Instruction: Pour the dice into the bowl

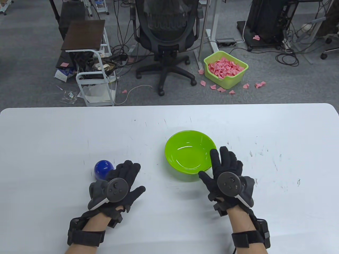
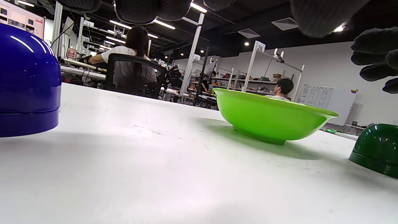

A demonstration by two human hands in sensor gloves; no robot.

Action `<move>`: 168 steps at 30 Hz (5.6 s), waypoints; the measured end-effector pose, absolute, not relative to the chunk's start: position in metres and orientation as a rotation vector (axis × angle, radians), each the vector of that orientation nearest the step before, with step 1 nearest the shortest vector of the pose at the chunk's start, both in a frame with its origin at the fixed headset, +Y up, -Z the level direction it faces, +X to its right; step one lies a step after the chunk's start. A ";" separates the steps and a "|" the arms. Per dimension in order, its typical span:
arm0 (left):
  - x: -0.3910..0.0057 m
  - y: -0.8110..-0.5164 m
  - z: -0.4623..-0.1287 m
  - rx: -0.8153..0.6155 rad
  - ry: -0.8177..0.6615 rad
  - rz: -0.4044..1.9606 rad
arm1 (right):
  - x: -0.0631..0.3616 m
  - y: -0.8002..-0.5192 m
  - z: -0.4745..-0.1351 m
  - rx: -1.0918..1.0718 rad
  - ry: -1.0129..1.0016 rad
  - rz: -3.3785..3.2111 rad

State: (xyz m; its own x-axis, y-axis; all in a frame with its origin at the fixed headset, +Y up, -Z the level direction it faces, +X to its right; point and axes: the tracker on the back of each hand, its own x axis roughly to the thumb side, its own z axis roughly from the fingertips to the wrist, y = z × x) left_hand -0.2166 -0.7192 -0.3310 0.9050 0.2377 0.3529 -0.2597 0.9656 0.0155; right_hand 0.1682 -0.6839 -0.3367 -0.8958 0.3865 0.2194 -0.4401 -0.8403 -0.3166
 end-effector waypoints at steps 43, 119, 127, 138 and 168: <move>-0.207 -0.722 -0.328 0.002 -0.422 0.322 | 0.199 -0.749 -0.367 -0.180 -0.034 2.995; -0.151 -0.738 -0.301 0.054 -0.699 0.577 | 0.058 -0.686 -0.289 0.813 -0.313 2.381; -0.166 -0.739 -0.311 0.050 -0.633 0.633 | 0.087 -0.678 -0.299 0.672 -0.425 2.399; -0.176 -0.736 -0.315 0.068 -0.596 0.655 | 0.149 -0.684 -0.325 0.326 -0.490 2.531; -0.186 -0.735 -0.320 0.059 -0.549 0.659 | 0.182 -0.744 -0.360 -0.090 0.137 2.898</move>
State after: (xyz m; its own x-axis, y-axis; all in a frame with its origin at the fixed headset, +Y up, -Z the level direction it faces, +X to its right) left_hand -0.1855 -0.7352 -0.3201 0.6542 0.5653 0.5024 -0.5956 0.7945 -0.1183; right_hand 0.1818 -0.7438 -0.3605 -0.9696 0.2337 -0.0722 -0.2395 -0.9671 0.0853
